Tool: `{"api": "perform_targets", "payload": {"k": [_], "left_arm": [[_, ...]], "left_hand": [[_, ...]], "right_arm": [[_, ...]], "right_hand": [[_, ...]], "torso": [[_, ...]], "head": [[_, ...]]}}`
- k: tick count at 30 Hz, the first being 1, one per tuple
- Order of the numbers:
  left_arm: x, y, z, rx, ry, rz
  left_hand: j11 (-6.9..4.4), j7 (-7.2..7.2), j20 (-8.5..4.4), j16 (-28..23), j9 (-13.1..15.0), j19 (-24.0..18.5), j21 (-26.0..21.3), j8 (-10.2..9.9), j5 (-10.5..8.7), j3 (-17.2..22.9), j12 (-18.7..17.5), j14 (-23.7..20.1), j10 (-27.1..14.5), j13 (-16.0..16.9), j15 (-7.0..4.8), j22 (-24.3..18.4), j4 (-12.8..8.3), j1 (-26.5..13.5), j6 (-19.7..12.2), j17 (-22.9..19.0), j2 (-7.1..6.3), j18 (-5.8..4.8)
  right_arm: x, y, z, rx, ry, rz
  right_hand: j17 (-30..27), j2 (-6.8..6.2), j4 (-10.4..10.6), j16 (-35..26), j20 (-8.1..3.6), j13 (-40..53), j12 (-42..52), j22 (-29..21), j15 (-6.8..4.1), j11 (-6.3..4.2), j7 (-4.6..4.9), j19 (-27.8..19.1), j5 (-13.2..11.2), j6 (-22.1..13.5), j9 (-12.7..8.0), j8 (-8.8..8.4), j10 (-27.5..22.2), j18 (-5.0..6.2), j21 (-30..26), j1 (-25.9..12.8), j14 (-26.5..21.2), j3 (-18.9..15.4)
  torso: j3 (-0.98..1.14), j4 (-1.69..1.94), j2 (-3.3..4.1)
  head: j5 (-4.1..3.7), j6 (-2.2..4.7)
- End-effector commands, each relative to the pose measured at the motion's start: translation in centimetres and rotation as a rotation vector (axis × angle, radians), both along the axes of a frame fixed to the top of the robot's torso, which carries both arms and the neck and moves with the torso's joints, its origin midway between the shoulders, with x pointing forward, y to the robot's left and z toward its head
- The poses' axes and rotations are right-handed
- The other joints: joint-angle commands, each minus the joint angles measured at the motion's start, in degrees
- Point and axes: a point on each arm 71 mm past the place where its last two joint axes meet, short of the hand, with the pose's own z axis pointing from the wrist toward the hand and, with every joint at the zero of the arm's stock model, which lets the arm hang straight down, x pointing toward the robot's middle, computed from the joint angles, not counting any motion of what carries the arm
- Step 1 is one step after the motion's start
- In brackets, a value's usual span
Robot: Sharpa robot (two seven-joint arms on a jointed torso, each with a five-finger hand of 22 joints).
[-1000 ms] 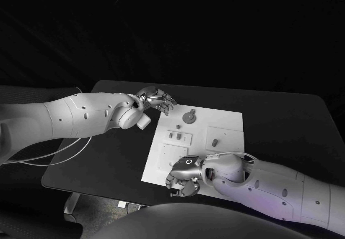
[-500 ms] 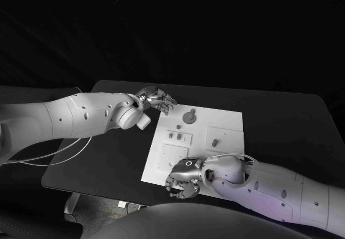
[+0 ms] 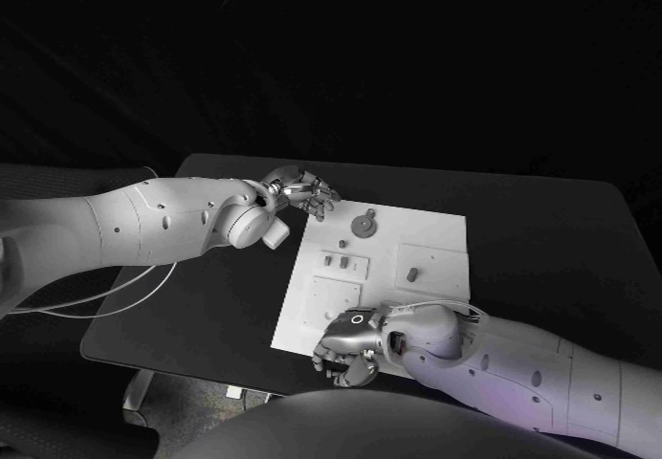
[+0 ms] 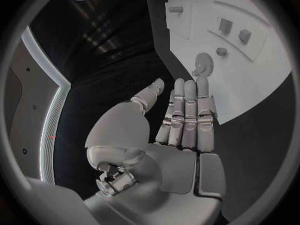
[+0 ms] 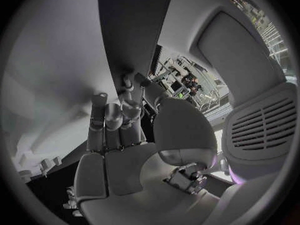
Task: Assemble the parts on the task board
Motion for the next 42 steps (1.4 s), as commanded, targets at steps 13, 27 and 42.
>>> {"api": "perform_targets", "payload": {"k": [13,27,42], "left_arm": [[0.0,-0.2,0.1,-0.006,-0.002,-0.018],[-0.1,-0.1,0.1,-0.001,-0.002,-0.02],[-0.1,-0.1,0.0,0.002,0.0,-0.02]], "left_hand": [[0.04,-0.05,-0.05,0.32,0.07,0.41,-0.37,0.18,0.27,0.12,0.39,0.36,-0.54,-0.11,-0.07,0.09,0.08,0.09,0.28,-0.07,0.32,0.87],[0.05,-0.04,-0.05,0.32,0.07,0.41,-0.4,0.18,0.27,0.12,0.48,0.35,-0.61,-0.14,-0.07,0.11,0.07,0.12,0.26,-0.08,0.31,0.86],[0.05,-0.04,-0.05,0.32,0.07,0.41,-0.44,0.18,0.26,0.11,0.58,0.34,-0.67,-0.17,-0.07,0.13,0.06,0.16,0.24,-0.08,0.3,0.86]], "right_arm": [[0.1,-0.5,-0.8,-0.05,-0.038,-0.001],[0.5,-1.4,-1.0,-0.059,-0.055,-0.024],[0.3,-1.4,-0.8,-0.057,-0.053,-0.02]], "right_hand": [[-0.09,0.2,0.02,0.42,-0.05,-0.04,0.42,0.6,-0.18,-0.26,-0.12,0.05,0.0,3.07,0.39,1.61,-0.11,0.42,-0.23,0.2,0.0,-0.44],[-0.15,0.44,0.03,0.43,-0.04,-0.12,0.43,0.61,-0.56,-0.68,-0.55,0.06,0.87,4.05,0.64,2.27,0.09,0.42,-0.24,0.61,0.07,-0.06],[-0.17,0.68,0.06,0.49,-0.05,-0.17,0.45,0.62,-0.66,-0.76,-0.64,0.17,1.29,4.21,0.68,2.4,0.28,0.42,-0.18,0.57,0.2,0.19]], "torso": [[0.06,-0.08,-0.02],[0.01,-0.06,-0.02],[0.01,-0.04,-0.02]], "head": [[-0.03,0.0],[-0.25,0.0],[-0.36,0.0]]}}
